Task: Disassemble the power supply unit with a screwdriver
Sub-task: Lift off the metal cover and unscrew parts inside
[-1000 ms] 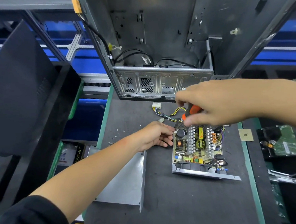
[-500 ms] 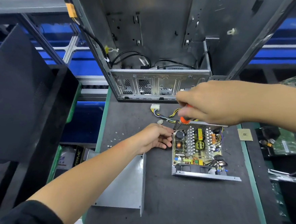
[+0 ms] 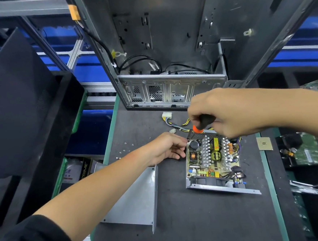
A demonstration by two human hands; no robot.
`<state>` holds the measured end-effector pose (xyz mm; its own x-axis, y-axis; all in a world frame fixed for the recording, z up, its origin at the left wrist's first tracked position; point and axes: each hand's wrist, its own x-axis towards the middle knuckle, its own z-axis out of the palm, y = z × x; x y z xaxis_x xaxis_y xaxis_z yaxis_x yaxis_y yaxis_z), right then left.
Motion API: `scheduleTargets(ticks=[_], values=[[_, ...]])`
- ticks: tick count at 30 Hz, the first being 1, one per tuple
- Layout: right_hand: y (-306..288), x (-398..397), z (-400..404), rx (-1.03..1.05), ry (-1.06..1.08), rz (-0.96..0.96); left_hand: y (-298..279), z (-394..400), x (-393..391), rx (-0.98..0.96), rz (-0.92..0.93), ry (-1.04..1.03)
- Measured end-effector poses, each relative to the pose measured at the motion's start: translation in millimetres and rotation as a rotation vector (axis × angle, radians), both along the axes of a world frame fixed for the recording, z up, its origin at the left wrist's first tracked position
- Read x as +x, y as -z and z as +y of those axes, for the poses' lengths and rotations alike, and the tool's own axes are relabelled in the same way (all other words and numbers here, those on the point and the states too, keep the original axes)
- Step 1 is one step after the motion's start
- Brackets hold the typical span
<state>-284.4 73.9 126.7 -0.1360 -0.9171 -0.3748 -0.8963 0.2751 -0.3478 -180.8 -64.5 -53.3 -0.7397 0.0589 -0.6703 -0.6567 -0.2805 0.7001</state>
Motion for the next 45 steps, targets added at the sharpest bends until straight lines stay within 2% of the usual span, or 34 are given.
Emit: scheduleTargets(ticks=[9,13,17,22,30,35,40,45], values=[[6.8,2.1,-2.9,-0.017,0.015,0.198,1.8,-2.9,0.6,-0.021,0.009,0.048],[9.4,1.9,-0.9,-0.04,0.01,0.199,2.5,-2.7,-1.8,-0.134,0.013,0.074],[7.2,1.5,3.5,-0.086,0.021,0.183,6.9,-1.5,-1.9,-0.35,0.084,0.101],[-5.8,-4.8,4.1,-0.17,0.075,0.179,12.5,5.2,-0.9,-0.707,0.274,0.183],[-21.2,-11.6,18.5,-0.188,0.137,0.193,5.8,-2.7,-16.3,-0.897,0.39,0.346],[-38.4,-17.5,37.0,-0.255,0.187,0.252,3.1,-0.7,-22.0,-1.316,0.58,0.666],[-55.4,-21.7,60.9,-0.282,0.255,0.296,4.2,-1.0,-23.9,-1.372,0.571,0.745],[-61.0,-25.7,89.8,-0.281,0.336,0.315,-1.3,-2.7,-25.9,-1.296,0.562,0.715]])
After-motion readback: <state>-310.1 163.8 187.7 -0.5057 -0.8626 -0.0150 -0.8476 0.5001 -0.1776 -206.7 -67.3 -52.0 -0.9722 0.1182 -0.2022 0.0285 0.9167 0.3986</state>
